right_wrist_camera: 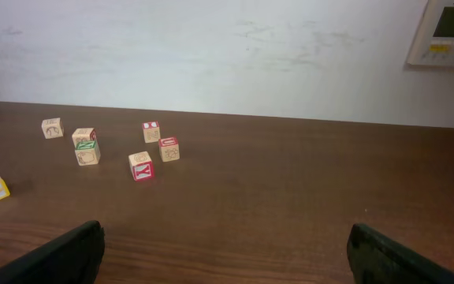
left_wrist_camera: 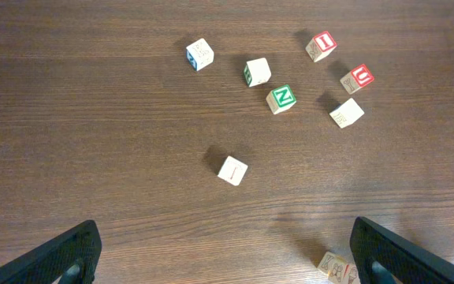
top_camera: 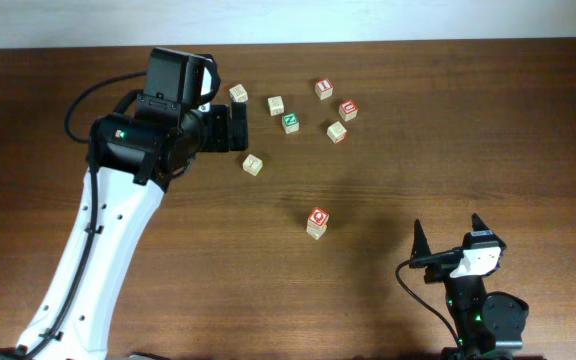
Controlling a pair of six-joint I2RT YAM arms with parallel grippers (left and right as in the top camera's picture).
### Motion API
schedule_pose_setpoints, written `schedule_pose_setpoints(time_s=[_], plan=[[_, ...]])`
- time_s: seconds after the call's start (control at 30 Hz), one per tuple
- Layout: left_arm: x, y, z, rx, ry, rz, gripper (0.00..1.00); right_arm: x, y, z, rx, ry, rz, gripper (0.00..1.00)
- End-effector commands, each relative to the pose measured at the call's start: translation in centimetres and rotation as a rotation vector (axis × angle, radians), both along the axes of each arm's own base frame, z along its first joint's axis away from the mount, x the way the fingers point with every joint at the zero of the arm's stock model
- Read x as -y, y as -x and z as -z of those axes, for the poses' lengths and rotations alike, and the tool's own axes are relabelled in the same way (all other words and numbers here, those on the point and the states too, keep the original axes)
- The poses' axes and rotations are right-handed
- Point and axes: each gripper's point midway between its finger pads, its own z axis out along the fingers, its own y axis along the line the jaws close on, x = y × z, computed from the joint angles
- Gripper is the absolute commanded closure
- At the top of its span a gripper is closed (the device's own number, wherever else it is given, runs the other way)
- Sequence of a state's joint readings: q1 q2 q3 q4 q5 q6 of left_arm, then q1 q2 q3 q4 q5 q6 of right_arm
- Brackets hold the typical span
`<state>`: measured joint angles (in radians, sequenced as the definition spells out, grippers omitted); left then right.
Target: Rotate 3 blocks
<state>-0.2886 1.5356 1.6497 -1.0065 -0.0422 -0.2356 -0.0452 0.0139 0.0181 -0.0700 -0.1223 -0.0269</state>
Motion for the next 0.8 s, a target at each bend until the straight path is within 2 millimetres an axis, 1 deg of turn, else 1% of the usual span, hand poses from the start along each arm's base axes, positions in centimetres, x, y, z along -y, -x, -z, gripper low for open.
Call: schedule_pose_setpoints(time_s=[0.0, 0.3, 0.37, 0.43, 0.47, 0.53, 0.57, 0.67, 0.7, 0.77], plan=[[-0.2, 0.0, -0.8, 0.023, -0.005, -0.004, 0.01, 0.1, 0.0, 0.3, 0.003, -0.001, 0.003, 0.02], [-0.3, 0.0, -0.8, 0.023, -0.006, -0.005, 0.01, 0.1, 0.0, 0.3, 0.003, -0.001, 0.003, 0.02], [-2.4, -0.1, -0.6, 0.028, -0.097, -0.078, 0.01, 0.1, 0.0, 0.3, 0.003, -0.001, 0.003, 0.02], [-3.0, 0.7, -0.1, -0.002, -0.125, -0.090, 0.01, 0.1, 0.0, 0.3, 0.003, -0.001, 0.003, 0.02], [-3.9, 0.7, -0.2, 0.004, -0.167, -0.122, 0.01, 0.1, 0.0, 0.3, 0.003, -0.001, 0.003, 0.02], [-4.8, 0.6, -0.2, 0.018, -0.213, -0.144, 0.01, 0.1, 0.0, 0.3, 0.003, -0.001, 0.003, 0.02], [-4.9, 0.5, -0.2, 0.034, -0.218, -0.113, 0.01, 0.1, 0.0, 0.3, 0.003, -0.001, 0.003, 0.02], [-5.3, 0.0, -0.7, 0.132, -0.162, 0.004, 0.01, 0.1, 0.0, 0.3, 0.003, -0.001, 0.003, 0.02], [-6.9, 0.6, -0.4, 0.212, -0.142, -0.026, 0.01, 0.1, 0.0, 0.3, 0.003, -0.001, 0.003, 0.02], [-8.1, 2.0, 0.6, 0.286, -0.134, -0.061, 0.01, 0.1, 0.0, 0.3, 0.003, -0.001, 0.003, 0.02]])
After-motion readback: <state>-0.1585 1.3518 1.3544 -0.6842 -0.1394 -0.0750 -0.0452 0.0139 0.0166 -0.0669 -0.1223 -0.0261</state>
